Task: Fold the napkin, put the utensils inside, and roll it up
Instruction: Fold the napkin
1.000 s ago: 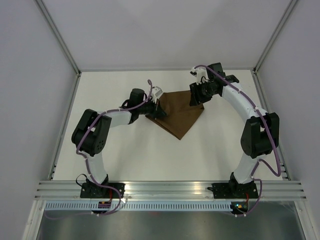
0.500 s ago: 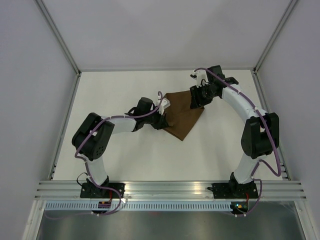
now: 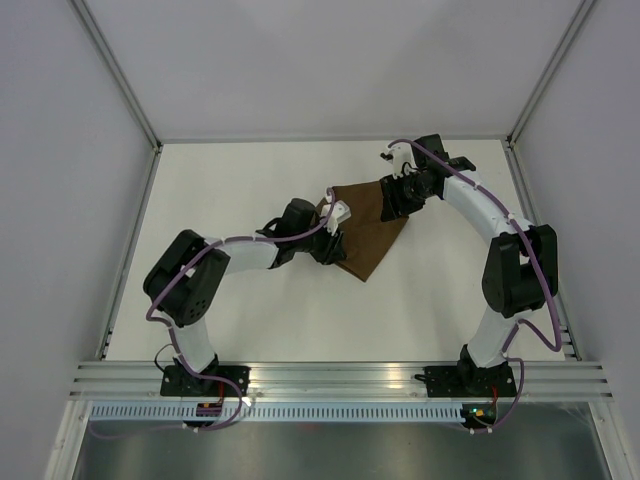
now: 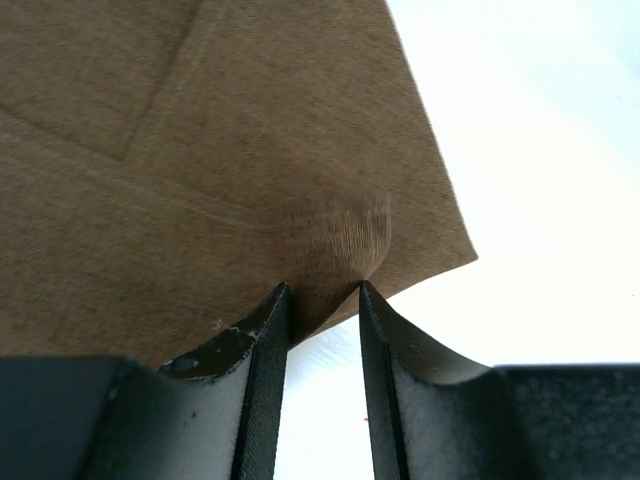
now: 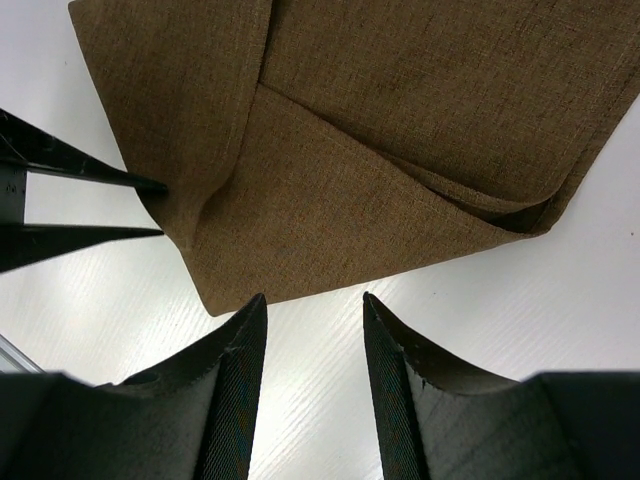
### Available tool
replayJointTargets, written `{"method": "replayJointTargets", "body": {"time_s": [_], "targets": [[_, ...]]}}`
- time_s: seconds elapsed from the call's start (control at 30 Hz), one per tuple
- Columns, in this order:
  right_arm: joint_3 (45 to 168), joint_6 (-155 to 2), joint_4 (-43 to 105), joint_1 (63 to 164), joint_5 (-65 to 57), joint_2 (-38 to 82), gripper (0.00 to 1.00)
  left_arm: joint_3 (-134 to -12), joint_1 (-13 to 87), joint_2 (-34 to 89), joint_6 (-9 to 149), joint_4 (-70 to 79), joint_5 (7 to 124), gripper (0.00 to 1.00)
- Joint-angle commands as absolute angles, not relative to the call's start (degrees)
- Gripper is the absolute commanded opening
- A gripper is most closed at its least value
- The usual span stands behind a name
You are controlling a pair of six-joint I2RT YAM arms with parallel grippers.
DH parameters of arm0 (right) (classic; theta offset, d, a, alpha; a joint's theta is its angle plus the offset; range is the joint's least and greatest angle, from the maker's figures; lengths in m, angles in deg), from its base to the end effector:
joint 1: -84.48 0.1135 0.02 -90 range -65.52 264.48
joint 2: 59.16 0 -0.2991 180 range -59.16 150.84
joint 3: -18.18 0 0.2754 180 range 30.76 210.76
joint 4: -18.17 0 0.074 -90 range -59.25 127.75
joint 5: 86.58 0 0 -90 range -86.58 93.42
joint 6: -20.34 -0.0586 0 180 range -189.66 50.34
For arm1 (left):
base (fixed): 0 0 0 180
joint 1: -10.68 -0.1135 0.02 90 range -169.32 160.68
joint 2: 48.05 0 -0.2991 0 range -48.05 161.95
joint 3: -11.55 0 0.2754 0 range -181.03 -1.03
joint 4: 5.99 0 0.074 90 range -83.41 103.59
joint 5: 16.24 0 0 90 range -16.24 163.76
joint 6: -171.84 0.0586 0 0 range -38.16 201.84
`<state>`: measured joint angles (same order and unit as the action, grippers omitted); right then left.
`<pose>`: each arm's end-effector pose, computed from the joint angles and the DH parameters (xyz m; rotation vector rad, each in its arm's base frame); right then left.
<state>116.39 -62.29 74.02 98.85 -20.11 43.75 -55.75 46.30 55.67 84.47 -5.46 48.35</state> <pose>0.4050 0.1279 0.2713 -0.6292 2.5229 0.5814 0.3219 -0.2615 0.1643 0.9756 2.0411 -0.8046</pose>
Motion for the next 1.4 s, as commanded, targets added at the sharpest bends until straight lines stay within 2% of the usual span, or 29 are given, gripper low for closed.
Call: {"method": "replayJointTargets", "body": {"time_s": [0.0, 0.67, 1.03, 1.13, 1.37], "targets": [[116.3, -62.5, 73.2, 98.8, -18.9, 42.5, 0.49, -56.7, 48.0, 53.6, 86.9, -6.2, 48.5, 0.40], [115.3, -62.3, 73.8, 98.8, -18.5, 44.5, 0.49, -60.6, 50.1, 60.5, 83.6, -7.5, 43.7, 0.46], [115.6, -62.5, 74.3, 98.8, -16.5, 44.2, 0.48, -64.5, 49.8, 56.6, 80.2, -9.0, 44.5, 0.53], [114.9, -62.5, 74.5, 98.7, -15.6, 43.8, 0.48, -66.6, 48.7, 54.0, 78.7, -9.0, 47.2, 0.55], [110.6, -62.7, 73.8, 98.6, -13.9, 44.9, 0.48, -71.2, 40.0, 52.2, 72.4, -0.7, 64.8, 0.55]]}}
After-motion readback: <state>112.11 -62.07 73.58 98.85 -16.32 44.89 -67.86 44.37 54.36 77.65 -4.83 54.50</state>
